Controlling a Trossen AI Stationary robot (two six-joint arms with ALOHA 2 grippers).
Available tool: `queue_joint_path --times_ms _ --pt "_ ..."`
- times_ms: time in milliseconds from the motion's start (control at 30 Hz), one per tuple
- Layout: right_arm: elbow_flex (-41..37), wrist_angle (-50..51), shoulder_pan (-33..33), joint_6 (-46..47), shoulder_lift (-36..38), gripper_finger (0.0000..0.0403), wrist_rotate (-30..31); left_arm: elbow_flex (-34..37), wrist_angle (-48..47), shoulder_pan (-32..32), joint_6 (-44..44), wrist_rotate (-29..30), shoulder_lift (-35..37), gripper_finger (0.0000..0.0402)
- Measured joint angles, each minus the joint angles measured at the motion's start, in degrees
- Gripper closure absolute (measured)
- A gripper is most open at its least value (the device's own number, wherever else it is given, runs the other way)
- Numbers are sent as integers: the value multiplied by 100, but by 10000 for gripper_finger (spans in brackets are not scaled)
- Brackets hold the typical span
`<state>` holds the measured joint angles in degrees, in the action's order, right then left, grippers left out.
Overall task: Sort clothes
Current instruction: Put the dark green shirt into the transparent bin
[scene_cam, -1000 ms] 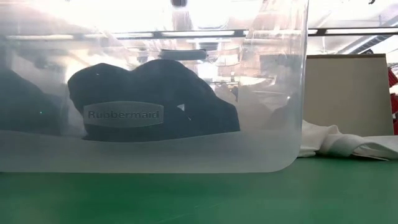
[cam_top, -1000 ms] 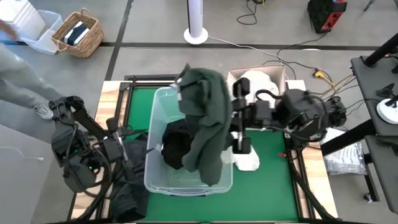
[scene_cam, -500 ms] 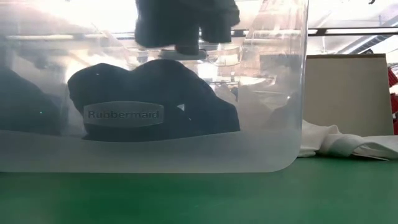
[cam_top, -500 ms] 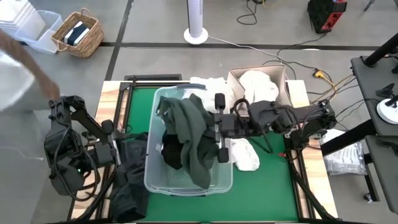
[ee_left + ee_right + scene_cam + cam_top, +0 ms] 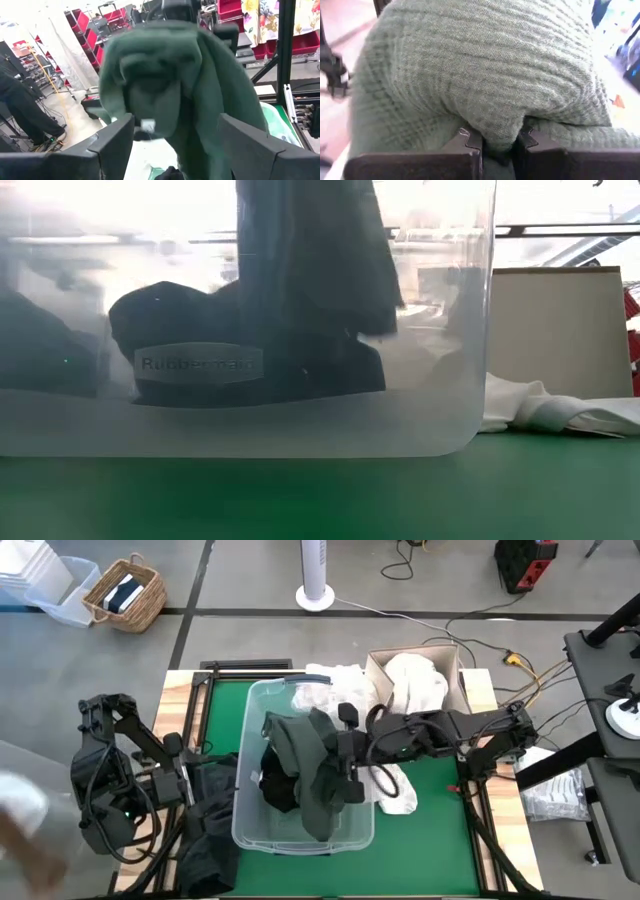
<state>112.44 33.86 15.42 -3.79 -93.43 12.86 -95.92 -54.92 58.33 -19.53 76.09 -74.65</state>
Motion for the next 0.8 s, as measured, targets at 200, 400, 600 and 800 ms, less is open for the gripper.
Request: queue_joint_path --times_ms 200,400,600,800 --pt "-22 617 0 339 -65 372 -136 0 -4 0 -2 0 0 138" --pt "-35 1148 2 650 -63 372 -174 0 -9 0 -2 -7 0 138" --pt "-44 1661 2 939 -91 372 -451 2 -48 0 -4 -9 0 138" --pt "-65 2176 -9 1142 -193 372 -669 4 -55 -2 -4 -13 0 138"
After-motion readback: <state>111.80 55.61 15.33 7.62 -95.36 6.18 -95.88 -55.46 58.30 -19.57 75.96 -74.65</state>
